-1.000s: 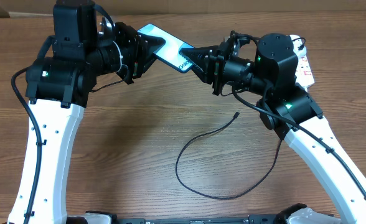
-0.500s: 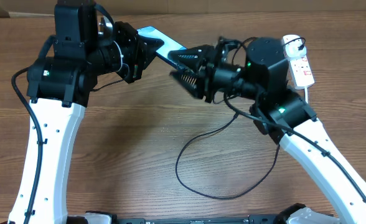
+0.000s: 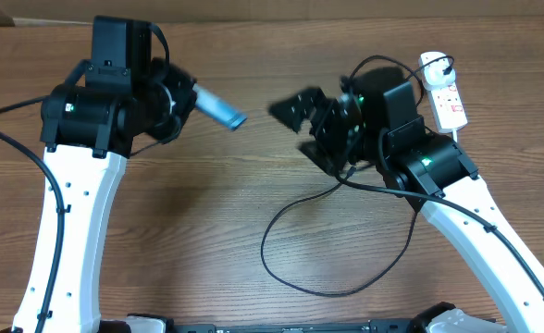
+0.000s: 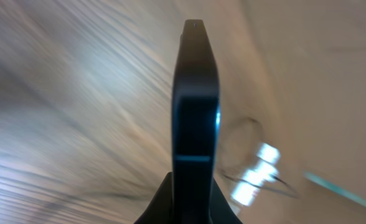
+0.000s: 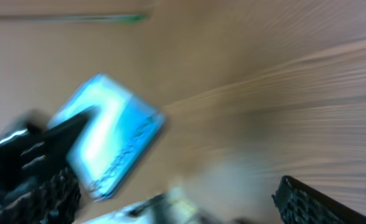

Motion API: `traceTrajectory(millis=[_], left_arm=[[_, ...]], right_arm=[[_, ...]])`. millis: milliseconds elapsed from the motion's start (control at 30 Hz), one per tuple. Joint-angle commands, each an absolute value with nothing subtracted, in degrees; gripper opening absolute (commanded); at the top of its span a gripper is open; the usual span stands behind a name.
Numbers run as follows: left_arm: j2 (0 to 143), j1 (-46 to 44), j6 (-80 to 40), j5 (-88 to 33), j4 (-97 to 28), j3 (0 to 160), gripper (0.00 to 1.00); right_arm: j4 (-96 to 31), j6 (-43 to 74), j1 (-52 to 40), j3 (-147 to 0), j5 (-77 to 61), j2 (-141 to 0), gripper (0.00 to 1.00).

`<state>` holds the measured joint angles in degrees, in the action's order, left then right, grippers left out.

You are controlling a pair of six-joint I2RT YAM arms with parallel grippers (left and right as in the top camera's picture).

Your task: Plug charger to phone and switch on socket

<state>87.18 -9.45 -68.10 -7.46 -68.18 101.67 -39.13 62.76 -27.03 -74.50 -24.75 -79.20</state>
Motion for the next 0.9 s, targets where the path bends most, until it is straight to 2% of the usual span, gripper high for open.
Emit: traceTrajectory(millis=[0, 167, 433, 567, 867], left_arm=[[86.9, -9.8, -54.7, 5.8, -70.5, 101.1, 0.05], [86.9, -9.8, -43.2, 3.5, -69.8, 96.8, 0.04], [86.9, -9.8, -29.3, -9.0, -66.6, 89.9, 0.04], [86.9, -9.8, -23.8, -13.6, -67.0, 89.1, 0.04], [86.9, -9.8, -21.8, -16.3, -67.7, 89.1, 0.04]], right_arm=[[-48.1, 52.7, -26.9, -74.7, -2.6, -79.3, 1.0], [-52.3, 52.7, -26.9, -71.7, 4.0, -83.6, 1.0], [-57.2, 59.2, -24.5, -71.2, 9.9, -92.2, 1.0], [-57.2, 58.8, -21.6, -71.2, 6.9, -95.7, 0.89], [-54.7, 49.1, -13.0, -68.4, -5.0, -97.6, 0.85]])
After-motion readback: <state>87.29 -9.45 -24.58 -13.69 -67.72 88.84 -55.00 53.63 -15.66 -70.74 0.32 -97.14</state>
